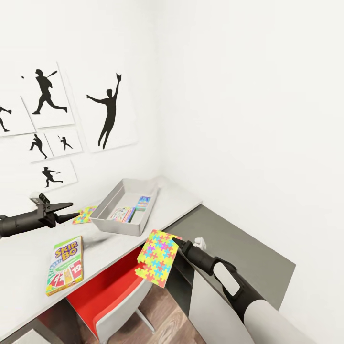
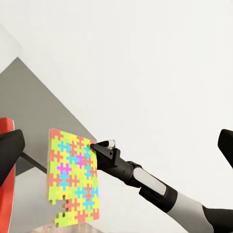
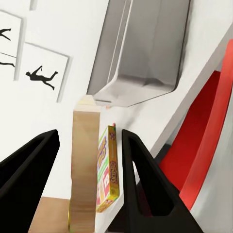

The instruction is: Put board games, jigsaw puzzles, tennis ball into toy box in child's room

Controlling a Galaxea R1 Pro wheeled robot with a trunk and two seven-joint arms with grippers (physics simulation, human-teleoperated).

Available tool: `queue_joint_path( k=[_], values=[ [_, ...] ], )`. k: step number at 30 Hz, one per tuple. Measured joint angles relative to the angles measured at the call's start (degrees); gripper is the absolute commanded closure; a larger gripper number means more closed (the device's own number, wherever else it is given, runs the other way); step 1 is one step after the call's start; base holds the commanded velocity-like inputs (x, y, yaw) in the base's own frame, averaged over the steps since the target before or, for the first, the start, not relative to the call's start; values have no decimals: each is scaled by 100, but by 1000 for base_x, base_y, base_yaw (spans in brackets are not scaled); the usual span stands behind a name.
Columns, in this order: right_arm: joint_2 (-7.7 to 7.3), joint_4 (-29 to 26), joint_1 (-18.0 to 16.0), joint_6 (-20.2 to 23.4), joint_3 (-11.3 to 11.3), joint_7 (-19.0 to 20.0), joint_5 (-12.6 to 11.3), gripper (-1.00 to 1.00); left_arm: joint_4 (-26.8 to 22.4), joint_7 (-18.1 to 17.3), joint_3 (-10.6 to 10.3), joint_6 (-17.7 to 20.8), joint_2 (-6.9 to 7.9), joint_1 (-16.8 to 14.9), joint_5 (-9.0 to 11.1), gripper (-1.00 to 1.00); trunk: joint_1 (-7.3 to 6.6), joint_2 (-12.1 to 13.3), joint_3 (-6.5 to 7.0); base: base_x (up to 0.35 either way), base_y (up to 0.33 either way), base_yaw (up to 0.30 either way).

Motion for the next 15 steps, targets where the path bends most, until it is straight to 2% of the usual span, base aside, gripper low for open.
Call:
queue_joint_path(
  k=[9,10,12,13,14,15],
  values=[
    [21,-15,-84,77,1,-90,-15,100,16,0,-3,0,11,0,-8,-100,0,0,0,0,0,4],
    [23,-35,-187,138,-7,-107,-28,100,17,0,-4,-1,11,0,-11,-100,0,0,1,0,0,0],
    [23,-79,-617,456,-17,-240,-62,100,26,0,0,-2,18,0,-15,-100,0,0,2,0,0,0],
    [24,-77,-856,682,-26,-394,-81,100,31,0,1,-2,27,0,-16,-100,0,0,2,0,0,0],
    [25,-59,-1114,961,-70,-716,-103,100,38,0,2,-2,40,1,-17,-100,1,1,2,0,0,0],
    [25,-55,-1195,1030,-96,-847,-95,100,39,0,3,-2,44,0,-16,-100,0,-1,1,0,0,0]
  ],
)
